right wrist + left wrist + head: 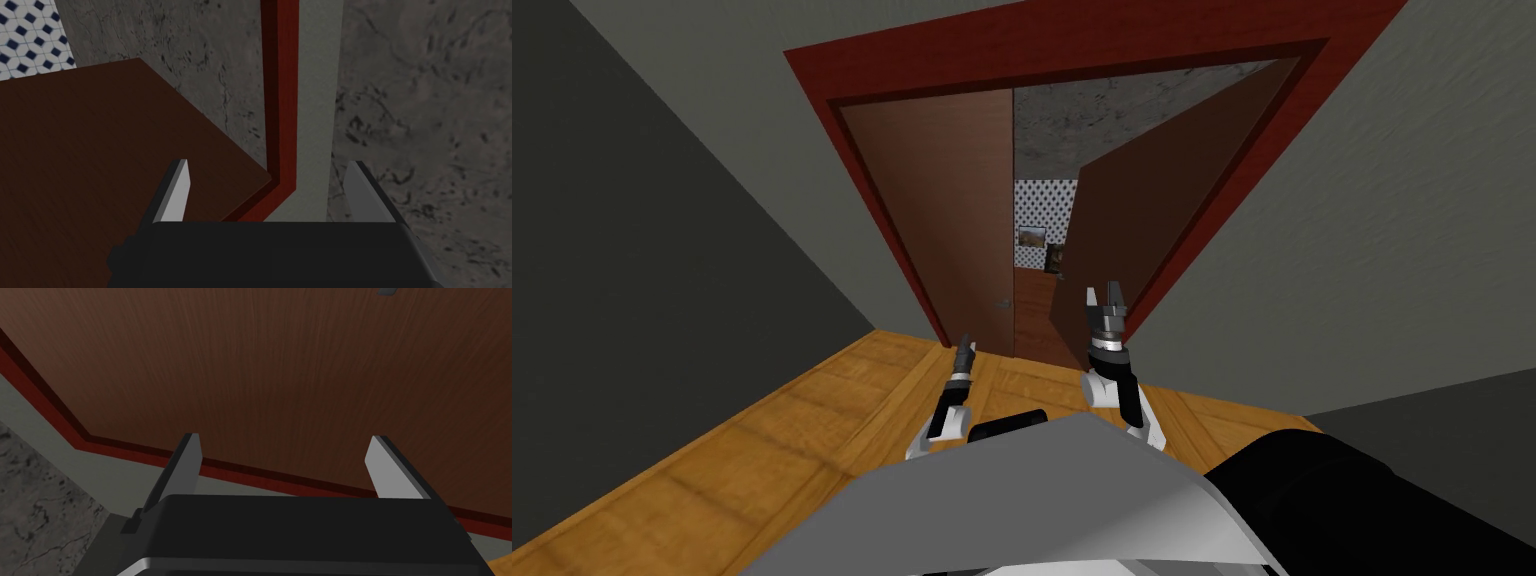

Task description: Push the door open

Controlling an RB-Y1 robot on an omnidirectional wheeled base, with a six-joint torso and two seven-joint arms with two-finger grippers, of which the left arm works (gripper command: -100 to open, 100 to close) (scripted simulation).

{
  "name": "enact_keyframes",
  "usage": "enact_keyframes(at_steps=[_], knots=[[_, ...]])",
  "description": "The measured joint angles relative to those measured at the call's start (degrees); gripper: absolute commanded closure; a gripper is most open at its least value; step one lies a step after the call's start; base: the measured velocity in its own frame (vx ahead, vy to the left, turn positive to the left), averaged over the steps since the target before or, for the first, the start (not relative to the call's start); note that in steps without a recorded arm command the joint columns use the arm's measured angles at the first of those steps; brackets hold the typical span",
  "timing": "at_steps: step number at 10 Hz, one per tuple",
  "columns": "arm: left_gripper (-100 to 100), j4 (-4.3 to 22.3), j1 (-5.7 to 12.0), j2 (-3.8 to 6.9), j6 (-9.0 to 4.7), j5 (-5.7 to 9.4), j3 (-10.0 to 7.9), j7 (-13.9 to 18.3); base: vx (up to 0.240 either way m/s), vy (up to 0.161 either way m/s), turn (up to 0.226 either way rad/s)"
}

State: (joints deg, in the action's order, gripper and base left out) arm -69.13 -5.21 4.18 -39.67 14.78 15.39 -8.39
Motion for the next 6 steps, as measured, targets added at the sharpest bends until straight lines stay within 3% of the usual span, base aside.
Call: enact_keyframes(at_steps=[6], knots=[[-100,7.78,3.21,-0.67,-1.13,1.18,2.26,-1.0,0.099,0.024,-0.064]])
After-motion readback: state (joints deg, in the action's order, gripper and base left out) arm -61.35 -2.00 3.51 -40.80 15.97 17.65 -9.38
